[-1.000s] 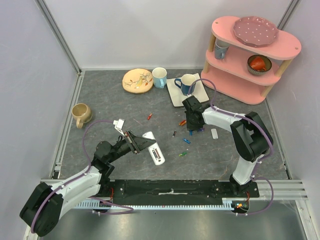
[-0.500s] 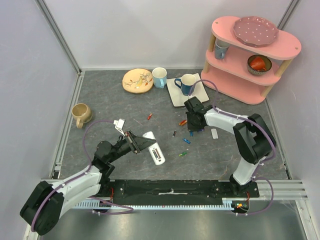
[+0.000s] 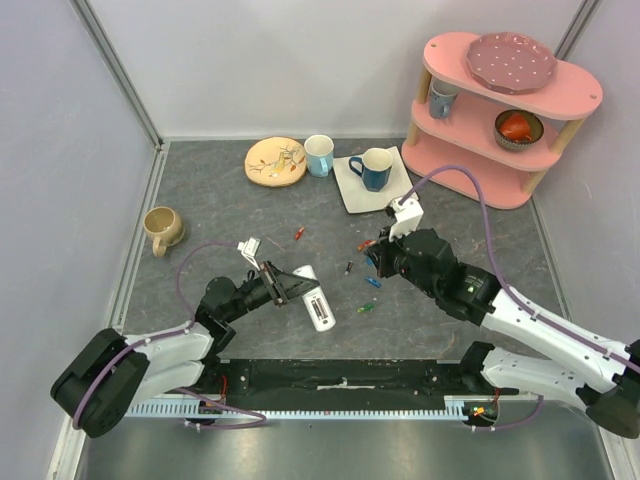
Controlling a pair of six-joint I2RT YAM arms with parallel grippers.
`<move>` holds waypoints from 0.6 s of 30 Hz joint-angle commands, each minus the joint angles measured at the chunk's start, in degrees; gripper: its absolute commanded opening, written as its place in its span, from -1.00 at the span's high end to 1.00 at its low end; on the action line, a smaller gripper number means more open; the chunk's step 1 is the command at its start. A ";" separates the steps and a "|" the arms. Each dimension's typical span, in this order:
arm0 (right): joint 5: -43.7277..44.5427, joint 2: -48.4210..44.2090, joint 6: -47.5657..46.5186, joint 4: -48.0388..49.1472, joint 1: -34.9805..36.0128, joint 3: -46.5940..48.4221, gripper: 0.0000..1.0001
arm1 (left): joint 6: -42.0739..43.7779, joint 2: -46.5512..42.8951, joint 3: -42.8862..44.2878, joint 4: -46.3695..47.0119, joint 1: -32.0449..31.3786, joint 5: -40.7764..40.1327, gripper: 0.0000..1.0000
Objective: Load the batteries into the remote control
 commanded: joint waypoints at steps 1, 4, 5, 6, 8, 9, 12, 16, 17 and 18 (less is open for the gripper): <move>3.07 -1.60 1.53 0.97 5.10 -2.90 1.00 | -3.83 2.65 2.82 9.22 -0.68 -2.49 0.96; 6.32 -0.03 3.12 -0.44 10.81 -1.85 1.00 | -4.01 4.05 3.78 9.48 -1.30 -3.55 0.96; 7.73 0.41 3.82 -0.44 14.22 -1.15 1.00 | -4.18 4.75 4.05 9.66 -1.47 -3.64 0.96; 9.48 1.29 3.91 -0.53 16.08 -0.71 1.00 | -4.27 5.19 4.22 10.53 -1.65 -4.16 0.96; 13.26 2.00 4.18 -0.44 20.03 1.05 1.00 | -4.88 6.51 4.31 11.76 -1.82 -4.43 0.96; 13.97 2.70 4.18 -0.27 20.92 1.67 1.00 | -5.15 6.95 4.23 13.16 -1.91 -4.86 0.96; 15.91 3.75 4.01 0.43 23.30 2.99 1.00 | -6.11 8.53 4.31 14.40 -2.26 -5.57 0.96; 17.85 4.72 3.83 2.36 25.32 3.52 1.00 | -7.17 9.85 4.49 15.20 -2.70 -6.63 0.96; 18.11 5.16 3.83 2.63 25.59 3.52 1.00 | -7.26 9.86 4.58 15.20 -2.79 -6.71 0.96; 18.46 5.43 3.57 3.15 25.76 3.52 1.00 | -7.35 10.03 4.75 15.11 -2.88 -6.89 0.96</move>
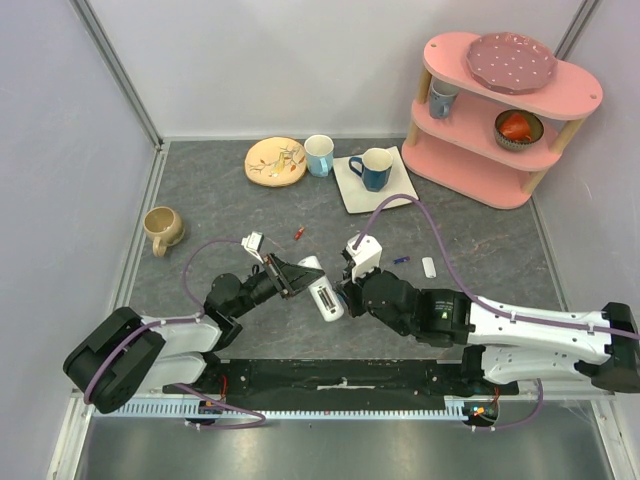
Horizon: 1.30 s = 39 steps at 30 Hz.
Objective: Load the batteries into the remote control
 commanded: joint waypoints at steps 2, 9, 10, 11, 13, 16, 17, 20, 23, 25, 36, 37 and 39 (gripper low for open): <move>5.09 1.84 0.20 3.75 1.59 2.71 1.00 | -2.56 0.59 2.15 4.73 -0.72 -2.10 0.96; 8.07 2.82 -0.07 4.89 2.38 2.10 1.00 | -3.18 0.50 2.68 3.85 -1.24 -2.37 0.96; 8.51 2.82 -0.24 5.24 2.56 2.09 1.00 | -3.26 0.59 2.68 3.76 -1.33 -2.37 0.96; 8.69 2.82 -0.33 5.42 2.56 1.92 1.00 | -3.35 0.59 2.77 3.67 -1.42 -2.54 0.96; 9.22 2.99 -0.68 5.95 2.74 2.09 1.00 | -3.53 0.59 2.85 3.41 -1.51 -2.72 0.96; 9.39 3.61 -0.77 6.39 3.09 2.09 1.00 | -3.53 0.50 3.03 2.79 -1.60 -2.81 0.96; 9.48 3.52 -0.86 6.73 3.26 2.01 1.00 | -3.53 0.59 3.20 2.53 -1.60 -2.72 0.96; 9.75 3.61 -0.86 7.27 3.62 2.09 1.00 | -3.53 0.68 3.21 2.00 -1.77 -2.98 0.96; 9.66 3.96 -0.95 7.44 3.97 2.27 1.00 | -3.44 0.85 3.38 1.83 -1.86 -2.81 0.96; 9.57 4.13 -0.95 7.53 4.14 2.36 1.00 | -3.27 0.85 3.47 1.65 -1.95 -2.90 0.96; 9.31 5.45 0.72 4.37 4.49 2.01 1.00 | -2.91 0.42 3.91 1.65 -2.12 -2.81 0.96; 9.57 5.45 0.90 4.02 4.49 2.01 1.00 | -2.91 0.33 4.00 1.65 -2.12 -3.24 0.96; 9.48 5.45 1.34 3.14 4.49 2.01 1.00 | -2.74 0.24 4.08 1.74 -2.12 -3.16 0.96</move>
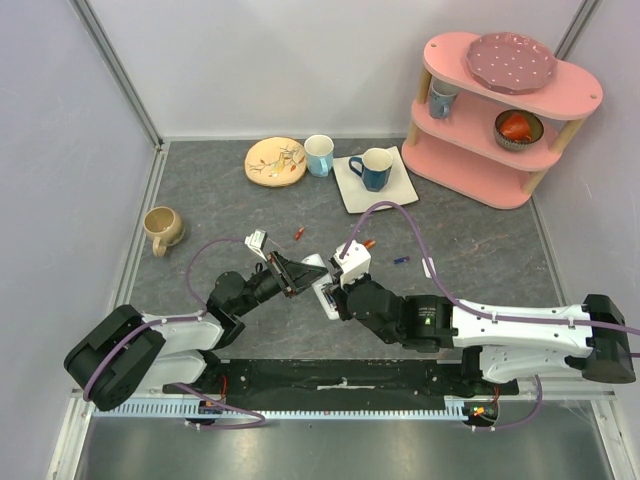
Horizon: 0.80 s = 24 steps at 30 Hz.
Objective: Load the batteries into the remote control
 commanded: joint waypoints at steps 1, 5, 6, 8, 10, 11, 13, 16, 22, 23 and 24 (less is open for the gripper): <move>1.72 0.27 1.84 -1.63 0.43 2.09 1.00 | -0.90 -0.59 2.34 2.55 -0.24 -1.15 0.96; 0.94 0.89 2.55 -3.73 0.43 2.53 1.00 | -0.64 -0.94 2.42 2.63 -0.24 -1.59 0.96; 0.76 1.06 2.81 -4.00 0.43 2.62 1.00 | -0.55 -1.12 2.51 2.63 -0.24 -1.76 0.96; 0.32 1.76 3.25 -5.14 0.52 2.97 1.00 | -0.46 -1.12 2.69 2.63 -0.24 -1.76 0.96; 0.06 2.29 3.69 -5.41 0.43 2.97 1.00 | -0.37 -1.03 2.95 2.63 -0.24 -1.76 0.96; -0.12 2.55 3.86 -5.67 0.43 2.97 1.00 | -0.37 -1.12 2.95 2.72 -0.24 -1.76 0.96; -0.30 2.91 4.48 -5.94 0.43 2.97 1.00 | -0.37 -1.12 3.04 2.90 -0.24 -1.85 0.96; -0.30 3.61 5.27 -6.46 0.43 3.24 1.00 | -0.37 -1.21 3.21 3.42 -0.24 -1.85 0.96; -0.47 5.37 6.76 -8.48 0.34 4.29 1.00 | -0.11 -1.56 3.65 4.83 -0.24 -1.94 0.96; -0.39 5.46 6.94 -8.66 0.43 4.29 1.00 | -0.20 -1.64 3.66 5.44 -0.24 -2.03 0.96; -0.38 5.63 7.11 -8.75 0.43 4.38 1.00 | -0.11 -1.91 3.74 5.53 -0.24 -2.03 0.96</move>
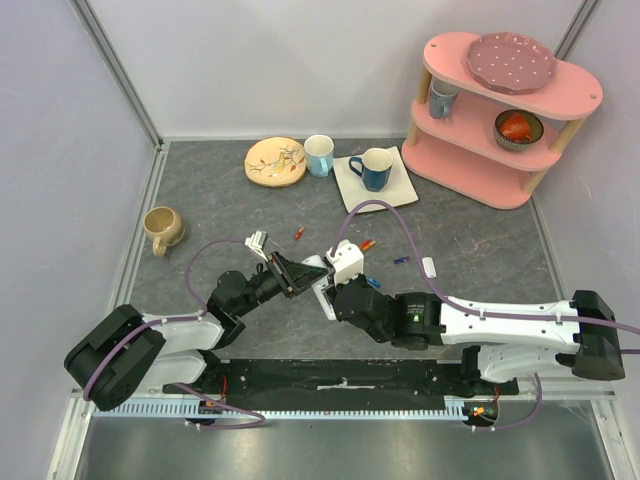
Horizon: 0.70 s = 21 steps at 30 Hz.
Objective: Load the batteries into the remote control
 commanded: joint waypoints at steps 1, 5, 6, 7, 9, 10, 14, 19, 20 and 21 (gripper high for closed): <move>-0.32 1.59 3.25 -3.46 0.43 1.43 0.98 | -0.63 -1.97 3.55 7.85 -0.18 -1.22 0.96; 0.30 1.59 3.78 -3.99 0.34 1.61 0.81 | -0.46 -2.59 3.46 7.68 -0.18 -1.22 0.96; 0.47 1.59 3.78 -4.08 0.34 1.69 0.78 | -0.46 -2.59 3.37 7.76 -0.18 -1.13 0.96; 0.39 1.59 3.86 -4.25 0.34 1.78 0.77 | -0.46 -2.59 3.37 7.68 -0.18 -1.22 0.96; 0.74 1.68 3.95 -4.52 0.43 1.96 0.77 | -0.55 -2.59 3.20 7.76 -0.18 -1.22 0.96; 0.74 1.77 3.95 -4.61 0.43 2.04 0.76 | -0.55 -2.68 3.11 7.85 -0.18 -1.22 0.96; 0.91 1.85 4.04 -4.87 0.34 2.22 0.70 | -0.46 -2.68 3.19 7.76 -0.18 -1.22 0.96; 1.79 2.03 4.21 -5.66 0.34 3.10 0.51 | -0.46 -1.98 3.28 7.32 -0.18 -0.96 0.96; 2.05 2.03 4.30 -5.66 0.34 3.45 0.50 | -0.37 -1.80 3.20 7.32 -0.18 -0.96 0.96; 2.49 2.12 4.30 -5.92 0.34 3.63 0.47 | -0.46 -1.54 3.11 7.32 -0.18 -0.96 0.96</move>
